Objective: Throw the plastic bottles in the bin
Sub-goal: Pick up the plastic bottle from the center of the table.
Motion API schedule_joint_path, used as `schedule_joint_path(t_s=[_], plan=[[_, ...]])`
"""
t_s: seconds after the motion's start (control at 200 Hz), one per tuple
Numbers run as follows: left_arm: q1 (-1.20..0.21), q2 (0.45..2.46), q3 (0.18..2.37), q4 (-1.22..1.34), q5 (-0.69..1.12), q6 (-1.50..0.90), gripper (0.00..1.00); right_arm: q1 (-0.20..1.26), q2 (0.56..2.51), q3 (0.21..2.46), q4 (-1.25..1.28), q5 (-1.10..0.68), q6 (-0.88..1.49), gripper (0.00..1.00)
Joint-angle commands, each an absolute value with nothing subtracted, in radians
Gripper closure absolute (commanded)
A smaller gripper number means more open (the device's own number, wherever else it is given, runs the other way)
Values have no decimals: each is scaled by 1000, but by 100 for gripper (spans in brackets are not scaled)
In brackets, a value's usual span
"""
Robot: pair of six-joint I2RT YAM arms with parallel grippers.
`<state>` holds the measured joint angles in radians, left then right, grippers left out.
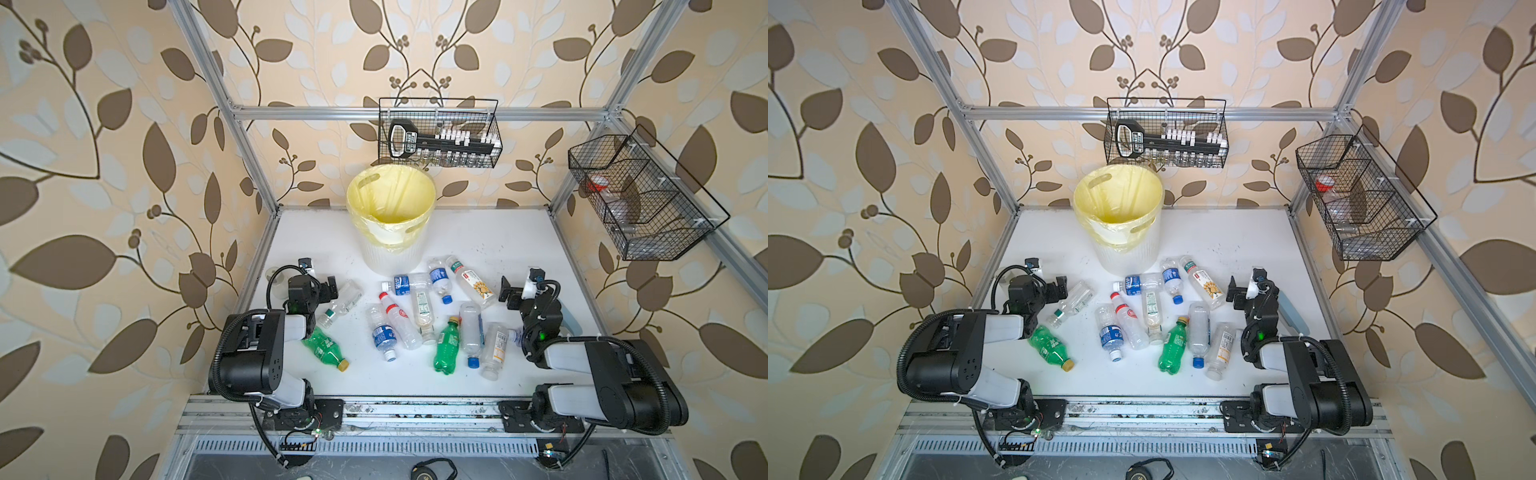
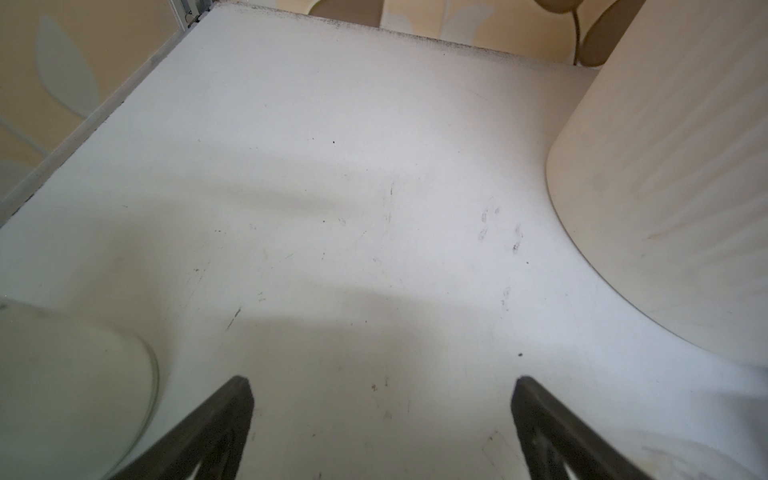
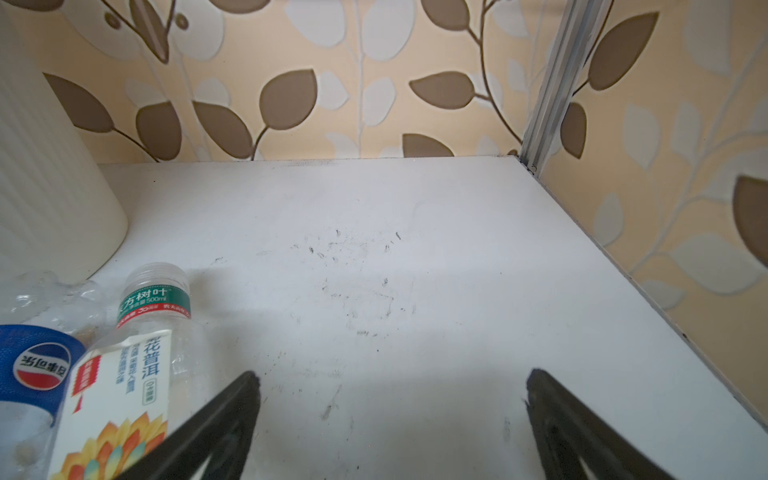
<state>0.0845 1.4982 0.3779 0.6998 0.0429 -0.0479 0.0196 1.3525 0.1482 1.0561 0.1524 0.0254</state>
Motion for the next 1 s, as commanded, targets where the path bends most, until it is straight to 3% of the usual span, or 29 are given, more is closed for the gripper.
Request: schedule_joint_path(t_s=[0.0,0.25,0.45,0.71,0.995], plan=[[83,1493,397,712,27,-33,1,28,1355,172,1055,129,14,0],[83,1445,511,454,-6,-47,1,72,1300,145,1062,217,-5,0],[85,1368,477,464,-20,-32,1,88,1200,168,946,289,-1,0],[93,1327,580,263,35,3,1,94,1058,267,608,332,117,0],[98,1304,761,-33,133,51,1,114,1005,437,250,195,170,0]])
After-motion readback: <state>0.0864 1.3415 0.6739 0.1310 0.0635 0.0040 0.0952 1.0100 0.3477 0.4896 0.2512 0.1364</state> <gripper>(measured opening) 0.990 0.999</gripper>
